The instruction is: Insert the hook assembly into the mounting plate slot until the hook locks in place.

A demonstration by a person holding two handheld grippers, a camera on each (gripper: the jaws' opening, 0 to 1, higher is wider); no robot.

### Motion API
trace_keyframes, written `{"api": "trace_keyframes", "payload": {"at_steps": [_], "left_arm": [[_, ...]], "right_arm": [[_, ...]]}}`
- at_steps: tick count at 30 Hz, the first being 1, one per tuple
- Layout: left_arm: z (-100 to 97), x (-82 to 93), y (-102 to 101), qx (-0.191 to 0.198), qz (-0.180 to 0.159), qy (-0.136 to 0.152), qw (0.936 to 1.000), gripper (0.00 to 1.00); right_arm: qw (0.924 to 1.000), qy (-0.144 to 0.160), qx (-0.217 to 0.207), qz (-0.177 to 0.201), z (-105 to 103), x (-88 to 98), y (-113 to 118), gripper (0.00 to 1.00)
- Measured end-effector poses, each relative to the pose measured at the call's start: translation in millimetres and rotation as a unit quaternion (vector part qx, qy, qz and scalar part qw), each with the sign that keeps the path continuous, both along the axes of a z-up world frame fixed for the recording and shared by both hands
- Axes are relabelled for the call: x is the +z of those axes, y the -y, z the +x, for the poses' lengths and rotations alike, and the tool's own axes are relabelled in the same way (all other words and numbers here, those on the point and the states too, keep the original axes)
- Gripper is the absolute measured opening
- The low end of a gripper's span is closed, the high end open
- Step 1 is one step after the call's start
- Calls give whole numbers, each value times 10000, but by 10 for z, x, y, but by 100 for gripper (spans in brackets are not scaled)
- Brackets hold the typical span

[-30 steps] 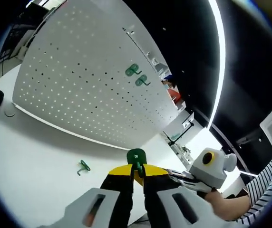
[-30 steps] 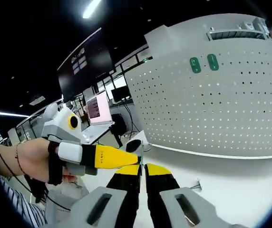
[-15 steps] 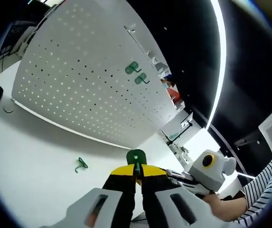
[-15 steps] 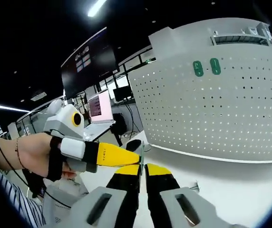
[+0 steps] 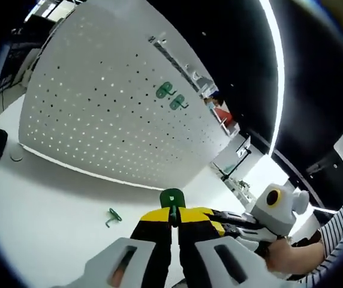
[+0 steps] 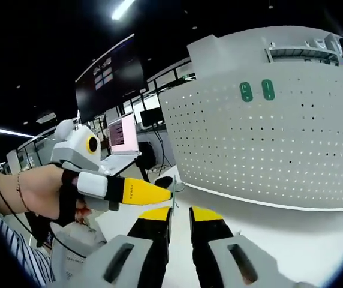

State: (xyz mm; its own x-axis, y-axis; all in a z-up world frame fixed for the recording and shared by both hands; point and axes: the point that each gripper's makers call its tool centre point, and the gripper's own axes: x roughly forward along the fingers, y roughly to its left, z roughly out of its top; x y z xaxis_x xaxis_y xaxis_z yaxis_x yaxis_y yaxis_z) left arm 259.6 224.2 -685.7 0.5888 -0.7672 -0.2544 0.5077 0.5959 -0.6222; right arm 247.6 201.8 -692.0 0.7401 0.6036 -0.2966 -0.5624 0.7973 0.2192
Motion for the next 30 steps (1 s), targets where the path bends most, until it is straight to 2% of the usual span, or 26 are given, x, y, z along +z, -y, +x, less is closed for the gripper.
{"api": "trace_keyframes", "payload": {"at_steps": [3, 5, 11, 16, 21, 24, 27, 30], "left_arm": [[29, 23, 29, -96, 466, 318, 9984, 1], [54, 37, 40, -107, 685, 474, 9965, 1], [132, 45, 67, -62, 931, 684, 9933, 1], [195, -8, 62, -49, 1358, 933, 9863, 1], [266, -26, 57, 14, 1533, 1042, 9827, 1], [313, -5, 50, 89, 1531, 1089, 9822, 1], [378, 20, 42, 175, 1566, 1169, 9806, 1], [435, 58, 37, 307, 1581, 1262, 9788, 1]], "right_arm": [[9999, -4, -87, -66, -9, 10, 61, 12], [9999, 7, -126, -113, -13, 17, 90, 20], [9995, -198, -93, -213, -52, -87, 156, 33], [9989, -266, -241, -287, -91, -140, 310, 37], [9965, -374, -443, -598, -147, -294, 564, 45], [9956, -387, -530, -670, -211, -359, 704, 49], [9918, -507, -672, -964, -288, -507, 874, 52], [9897, -621, -782, -1023, -364, -604, 966, 54]]}}
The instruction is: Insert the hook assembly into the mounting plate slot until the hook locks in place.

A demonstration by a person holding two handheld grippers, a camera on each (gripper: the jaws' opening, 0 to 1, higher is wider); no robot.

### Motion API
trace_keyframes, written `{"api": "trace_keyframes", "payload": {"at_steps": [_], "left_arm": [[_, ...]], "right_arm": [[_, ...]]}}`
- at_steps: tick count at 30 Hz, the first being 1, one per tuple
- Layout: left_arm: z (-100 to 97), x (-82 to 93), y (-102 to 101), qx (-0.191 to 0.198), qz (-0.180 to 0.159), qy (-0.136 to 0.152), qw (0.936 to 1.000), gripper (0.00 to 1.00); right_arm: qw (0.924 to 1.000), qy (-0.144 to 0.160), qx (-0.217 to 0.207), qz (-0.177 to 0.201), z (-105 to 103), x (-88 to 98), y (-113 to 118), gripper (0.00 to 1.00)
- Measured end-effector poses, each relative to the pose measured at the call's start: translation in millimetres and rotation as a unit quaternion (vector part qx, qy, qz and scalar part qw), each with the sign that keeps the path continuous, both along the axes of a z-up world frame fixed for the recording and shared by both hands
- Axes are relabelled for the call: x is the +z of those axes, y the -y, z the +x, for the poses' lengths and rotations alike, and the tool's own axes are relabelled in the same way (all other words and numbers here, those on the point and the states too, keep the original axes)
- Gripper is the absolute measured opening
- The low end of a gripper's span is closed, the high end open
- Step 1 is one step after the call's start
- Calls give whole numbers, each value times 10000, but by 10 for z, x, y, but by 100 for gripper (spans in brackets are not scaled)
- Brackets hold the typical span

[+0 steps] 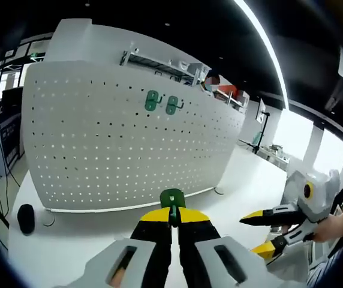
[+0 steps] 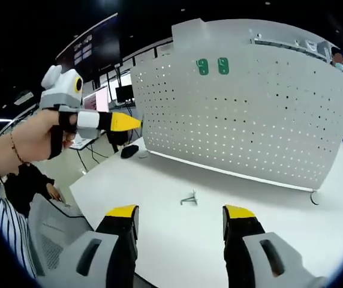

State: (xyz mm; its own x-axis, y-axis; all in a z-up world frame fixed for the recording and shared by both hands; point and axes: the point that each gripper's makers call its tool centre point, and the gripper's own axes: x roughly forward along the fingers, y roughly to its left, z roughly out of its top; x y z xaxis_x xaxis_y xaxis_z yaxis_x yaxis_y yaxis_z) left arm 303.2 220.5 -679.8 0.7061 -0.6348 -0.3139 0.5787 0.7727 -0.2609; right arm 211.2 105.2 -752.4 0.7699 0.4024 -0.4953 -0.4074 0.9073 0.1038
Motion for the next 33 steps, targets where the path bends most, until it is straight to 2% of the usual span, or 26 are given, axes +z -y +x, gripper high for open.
{"api": "trace_keyframes", "payload": {"at_steps": [3, 6, 10, 13, 17, 21, 23, 25, 28, 30, 31, 32, 33], "left_arm": [[43, 37, 0, 91, 51, 116, 9999, 1], [112, 123, -36, 351, -176, 275, 9988, 1], [135, 110, -61, 413, -17, 327, 9986, 1], [163, 136, -119, 526, 110, 458, 9975, 1], [204, 208, -207, 743, 122, 644, 9951, 1], [236, 279, -248, 839, 291, 856, 9924, 1], [266, 344, -270, 940, 163, 935, 9910, 1], [282, 373, -248, 931, -53, 853, 9920, 1], [328, 426, -239, 927, 197, 1033, 9901, 1], [360, 472, -237, 961, 242, 1130, 9886, 1], [377, 482, -241, 973, 348, 1188, 9875, 1], [403, 489, -245, 978, 540, 1280, 9855, 1], [418, 496, -243, 981, 633, 1335, 9841, 1]], "right_arm": [[9997, -81, -96, -224, -81, -117, 90, 55], [9991, -160, -146, -357, -146, -215, 135, 55], [9984, -250, -110, -501, -209, -283, 152, 57], [9974, -187, -98, -692, -233, -300, 180, 58], [9967, -251, -170, -759, -275, -395, 222, 61], [9966, -305, -242, -726, -320, -477, 245, 63], [9967, -327, -283, -685, -332, -499, 247, 63], [9973, -221, -210, -669, -309, -456, 212, 62], [9980, -176, -230, -560, -298, -436, 209, 62], [9985, -107, -234, -473, -296, -403, 205, 61], [9995, 68, -257, -168, -273, -314, 150, 58], [9995, 160, -267, -91, -269, -268, 145, 56], [9987, 431, -245, -145, -249, -187, 160, 55]]}}
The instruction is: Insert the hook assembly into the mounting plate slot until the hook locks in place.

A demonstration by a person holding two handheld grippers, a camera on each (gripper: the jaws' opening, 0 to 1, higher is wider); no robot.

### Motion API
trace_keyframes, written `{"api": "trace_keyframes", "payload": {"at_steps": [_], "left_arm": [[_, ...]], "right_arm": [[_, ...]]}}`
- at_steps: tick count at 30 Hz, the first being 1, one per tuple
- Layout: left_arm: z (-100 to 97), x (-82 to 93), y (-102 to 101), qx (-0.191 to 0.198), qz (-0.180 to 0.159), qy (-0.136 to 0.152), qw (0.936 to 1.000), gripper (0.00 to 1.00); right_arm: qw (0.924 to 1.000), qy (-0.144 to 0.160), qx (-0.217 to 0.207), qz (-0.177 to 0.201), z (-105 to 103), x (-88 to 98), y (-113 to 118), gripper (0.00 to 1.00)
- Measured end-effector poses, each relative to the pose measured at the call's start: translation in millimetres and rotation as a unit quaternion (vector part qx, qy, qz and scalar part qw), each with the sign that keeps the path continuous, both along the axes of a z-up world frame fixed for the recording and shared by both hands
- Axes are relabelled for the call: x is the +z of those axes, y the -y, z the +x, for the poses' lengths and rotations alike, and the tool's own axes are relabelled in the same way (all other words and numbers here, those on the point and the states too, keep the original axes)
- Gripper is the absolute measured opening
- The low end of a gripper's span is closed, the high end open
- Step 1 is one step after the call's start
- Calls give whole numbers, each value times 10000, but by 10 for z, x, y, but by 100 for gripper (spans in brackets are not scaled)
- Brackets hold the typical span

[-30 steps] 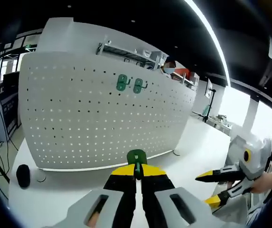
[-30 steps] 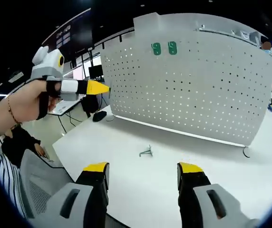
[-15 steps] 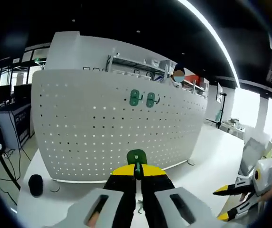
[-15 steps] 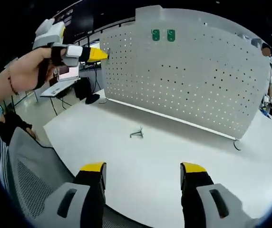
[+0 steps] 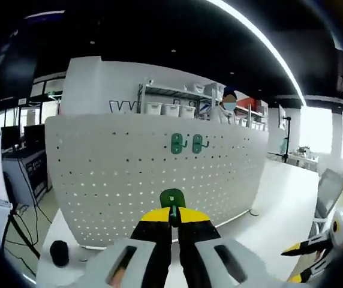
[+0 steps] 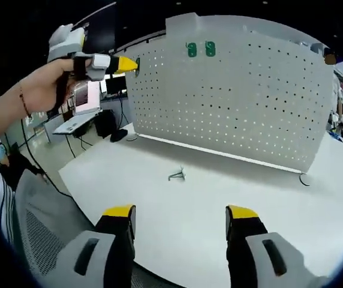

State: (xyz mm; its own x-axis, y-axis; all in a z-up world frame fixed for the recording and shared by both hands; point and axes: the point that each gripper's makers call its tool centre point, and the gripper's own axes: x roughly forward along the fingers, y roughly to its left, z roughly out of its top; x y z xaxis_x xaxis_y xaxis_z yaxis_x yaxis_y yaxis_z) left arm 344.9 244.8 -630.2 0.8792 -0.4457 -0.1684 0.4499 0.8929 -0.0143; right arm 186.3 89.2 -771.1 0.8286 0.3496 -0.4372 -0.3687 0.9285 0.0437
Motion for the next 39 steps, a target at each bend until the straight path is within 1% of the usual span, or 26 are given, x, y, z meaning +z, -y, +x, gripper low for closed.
{"api": "trace_keyframes", "payload": {"at_steps": [1, 2, 4, 7, 9, 12, 14, 17, 24, 28, 32, 33, 37, 39], "left_arm": [[9, 16, 4, 36, 65, 60, 10000, 1], [27, 28, 16, 50, 158, 124, 9998, 1], [62, 40, 25, 97, 171, 160, 9997, 1], [114, 63, 19, 170, 151, 195, 9996, 1], [152, 85, 17, 218, 163, 231, 9994, 1], [213, 138, 18, 249, 327, 362, 9985, 1], [269, 164, 13, 290, 367, 421, 9980, 1], [325, 199, 29, 331, 348, 443, 9979, 1], [482, 226, 122, 394, 311, 459, 9977, 1], [587, 265, 146, 544, 258, 515, 9969, 1], [683, 211, 143, 727, 402, 414, 9957, 1], [700, 211, 149, 742, 441, 437, 9953, 1], [762, 248, 149, 873, 427, 521, 9939, 1], [796, 267, 133, 940, 388, 529, 9934, 1]], "right_arm": [[9999, 112, -14, -101, 7, 27, 19, 55], [9996, 143, -34, -234, -1, 19, 34, 55], [9992, 30, -19, -399, -8, -62, 41, 56], [9993, -47, 20, -373, 1, -104, 9, 56], [9987, -13, 75, -503, 10, -118, 9, 56], [9981, -11, 135, -595, 21, -154, -6, 56], [9978, -1, 135, -651, 30, -165, -9, 56], [9970, 118, 86, -757, 47, -144, 6, 56], [9962, 147, 100, -854, 63, -164, 0, 56], [9955, 161, 150, -920, 62, -175, -14, 54], [9952, 194, 139, -946, 66, -167, -6, 53], [9951, 197, 141, -956, 67, -167, -4, 53], [9948, 195, 137, -987, 73, -174, 14, 52], [9940, 267, 41, -1062, 89, -155, 63, 50]]}}
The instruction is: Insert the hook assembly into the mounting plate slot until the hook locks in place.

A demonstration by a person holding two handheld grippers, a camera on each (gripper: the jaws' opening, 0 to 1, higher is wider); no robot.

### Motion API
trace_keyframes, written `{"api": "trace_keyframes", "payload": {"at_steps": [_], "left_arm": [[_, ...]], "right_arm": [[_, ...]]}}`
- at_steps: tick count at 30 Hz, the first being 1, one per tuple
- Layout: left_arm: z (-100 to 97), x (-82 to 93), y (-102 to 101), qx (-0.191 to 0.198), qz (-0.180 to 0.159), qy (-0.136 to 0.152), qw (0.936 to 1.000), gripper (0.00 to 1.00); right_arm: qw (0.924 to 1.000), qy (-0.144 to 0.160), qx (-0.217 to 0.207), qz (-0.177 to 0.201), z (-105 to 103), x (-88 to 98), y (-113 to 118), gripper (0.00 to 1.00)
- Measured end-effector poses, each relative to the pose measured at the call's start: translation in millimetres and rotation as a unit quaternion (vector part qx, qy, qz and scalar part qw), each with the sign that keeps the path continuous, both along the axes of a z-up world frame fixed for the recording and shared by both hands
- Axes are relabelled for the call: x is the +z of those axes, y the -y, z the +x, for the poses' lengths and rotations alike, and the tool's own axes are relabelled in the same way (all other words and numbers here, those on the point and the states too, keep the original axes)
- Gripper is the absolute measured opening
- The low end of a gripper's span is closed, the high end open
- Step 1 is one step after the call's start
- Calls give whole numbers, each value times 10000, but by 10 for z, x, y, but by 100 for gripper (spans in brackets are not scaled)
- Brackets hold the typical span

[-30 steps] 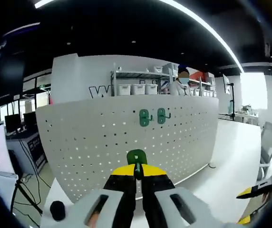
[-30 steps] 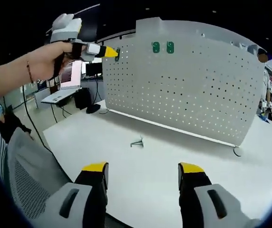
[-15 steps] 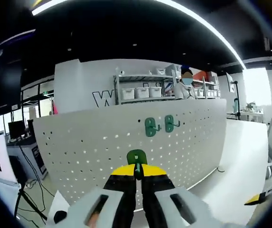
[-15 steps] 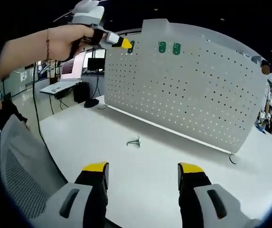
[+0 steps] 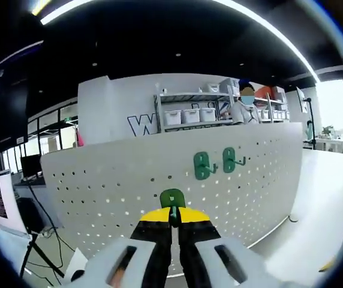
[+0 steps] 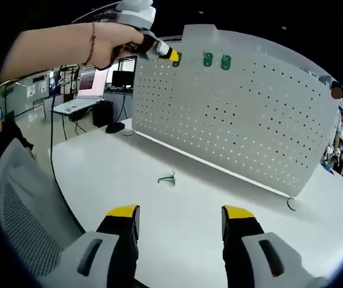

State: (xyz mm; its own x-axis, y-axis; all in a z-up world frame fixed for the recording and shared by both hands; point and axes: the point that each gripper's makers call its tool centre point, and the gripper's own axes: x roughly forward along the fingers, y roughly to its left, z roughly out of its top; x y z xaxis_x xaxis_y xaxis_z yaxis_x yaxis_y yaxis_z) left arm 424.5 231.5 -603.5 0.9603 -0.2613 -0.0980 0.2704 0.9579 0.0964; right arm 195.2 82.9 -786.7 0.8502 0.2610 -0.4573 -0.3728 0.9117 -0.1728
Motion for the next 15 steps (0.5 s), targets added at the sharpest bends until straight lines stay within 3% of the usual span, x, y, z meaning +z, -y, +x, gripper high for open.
{"api": "trace_keyframes", "payload": {"at_steps": [15], "left_arm": [[208, 187, 142, 126, -28, 318, 9994, 2]], "right_arm": [[9999, -76, -18, -155, -16, -57, 44, 47]]}}
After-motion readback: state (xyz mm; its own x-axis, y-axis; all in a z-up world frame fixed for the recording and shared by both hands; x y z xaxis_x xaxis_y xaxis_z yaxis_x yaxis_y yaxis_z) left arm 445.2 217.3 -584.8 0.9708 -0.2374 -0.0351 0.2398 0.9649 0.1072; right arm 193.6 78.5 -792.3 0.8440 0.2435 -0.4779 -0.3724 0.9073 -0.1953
